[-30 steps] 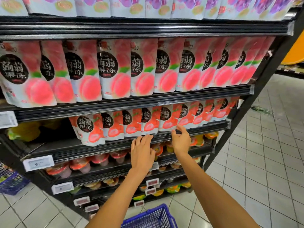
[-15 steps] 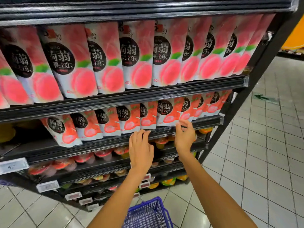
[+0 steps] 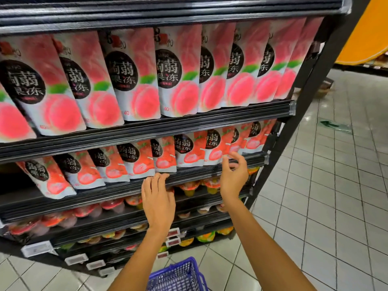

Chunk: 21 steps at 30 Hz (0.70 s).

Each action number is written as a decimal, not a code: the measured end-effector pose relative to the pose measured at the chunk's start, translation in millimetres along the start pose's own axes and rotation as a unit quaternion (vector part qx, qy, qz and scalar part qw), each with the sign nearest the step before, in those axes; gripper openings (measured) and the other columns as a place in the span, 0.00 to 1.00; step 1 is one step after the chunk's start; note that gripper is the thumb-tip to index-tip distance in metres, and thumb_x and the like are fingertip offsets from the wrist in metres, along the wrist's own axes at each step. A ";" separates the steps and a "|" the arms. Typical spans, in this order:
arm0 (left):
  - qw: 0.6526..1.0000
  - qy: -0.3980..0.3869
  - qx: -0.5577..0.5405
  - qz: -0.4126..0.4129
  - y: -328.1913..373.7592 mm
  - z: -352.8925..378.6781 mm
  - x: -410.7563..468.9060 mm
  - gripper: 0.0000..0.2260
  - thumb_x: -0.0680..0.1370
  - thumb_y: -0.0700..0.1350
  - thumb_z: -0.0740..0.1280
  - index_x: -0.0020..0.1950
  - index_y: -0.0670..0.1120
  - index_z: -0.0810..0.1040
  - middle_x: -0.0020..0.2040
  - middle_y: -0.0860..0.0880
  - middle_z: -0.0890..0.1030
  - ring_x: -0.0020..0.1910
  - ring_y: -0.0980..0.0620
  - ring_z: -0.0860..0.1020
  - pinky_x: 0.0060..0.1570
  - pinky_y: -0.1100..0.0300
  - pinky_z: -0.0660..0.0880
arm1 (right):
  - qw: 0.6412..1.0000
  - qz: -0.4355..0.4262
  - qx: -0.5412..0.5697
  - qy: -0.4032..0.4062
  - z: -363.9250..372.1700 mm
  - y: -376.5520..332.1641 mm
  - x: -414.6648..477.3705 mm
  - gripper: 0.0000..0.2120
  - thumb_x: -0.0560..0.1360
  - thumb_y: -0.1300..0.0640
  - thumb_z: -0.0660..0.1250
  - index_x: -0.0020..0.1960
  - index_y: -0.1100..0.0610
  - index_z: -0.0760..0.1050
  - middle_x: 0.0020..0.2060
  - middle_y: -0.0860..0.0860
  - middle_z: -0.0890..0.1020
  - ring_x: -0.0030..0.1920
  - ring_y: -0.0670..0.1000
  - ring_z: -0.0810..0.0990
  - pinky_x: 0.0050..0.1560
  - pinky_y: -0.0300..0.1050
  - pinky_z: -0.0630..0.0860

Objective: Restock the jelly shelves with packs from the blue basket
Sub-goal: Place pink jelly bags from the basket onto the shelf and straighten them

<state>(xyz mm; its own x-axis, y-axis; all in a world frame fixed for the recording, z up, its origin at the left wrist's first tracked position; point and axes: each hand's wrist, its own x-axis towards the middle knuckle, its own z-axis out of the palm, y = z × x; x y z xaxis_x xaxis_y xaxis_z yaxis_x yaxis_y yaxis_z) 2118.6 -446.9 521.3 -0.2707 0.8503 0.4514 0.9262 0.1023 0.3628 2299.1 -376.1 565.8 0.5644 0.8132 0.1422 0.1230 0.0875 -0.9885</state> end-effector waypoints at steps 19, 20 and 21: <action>0.998 0.026 0.046 -0.028 13.1 6.9 3.2 0.22 0.68 0.34 0.71 0.61 0.41 0.74 0.61 0.41 0.75 0.64 0.37 0.69 0.70 0.41 0.63 | 0.999 0.038 0.003 -0.007 -26.5 0.7 56.4 0.13 0.79 0.55 0.68 0.62 0.57 0.77 0.48 0.46 0.80 0.44 0.49 0.80 0.46 0.49 0.80; 0.998 0.027 0.046 -0.030 14.0 7.1 3.4 0.22 0.68 0.34 0.71 0.61 0.41 0.74 0.61 0.41 0.75 0.64 0.37 0.69 0.70 0.41 0.63 | 0.999 0.034 0.002 -0.011 -26.6 0.4 58.4 0.10 0.79 0.56 0.68 0.59 0.58 0.79 0.45 0.44 0.81 0.41 0.47 0.80 0.46 0.52 0.81; 0.998 0.028 0.044 -0.032 14.6 7.5 3.4 0.22 0.68 0.33 0.71 0.61 0.41 0.74 0.61 0.41 0.75 0.64 0.37 0.69 0.70 0.41 0.63 | 1.000 0.028 0.000 -0.012 -26.8 0.5 59.5 0.07 0.78 0.57 0.68 0.55 0.57 0.80 0.41 0.42 0.80 0.37 0.44 0.79 0.44 0.53 0.81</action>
<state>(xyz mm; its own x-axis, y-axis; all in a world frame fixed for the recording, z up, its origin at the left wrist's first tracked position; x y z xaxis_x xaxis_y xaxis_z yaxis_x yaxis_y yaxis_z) 2133.1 -438.6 522.1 -0.3420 0.8105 0.4756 0.9255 0.2027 0.3200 2354.7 -343.1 575.2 0.5502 0.8306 0.0860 0.0916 0.0423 -0.9949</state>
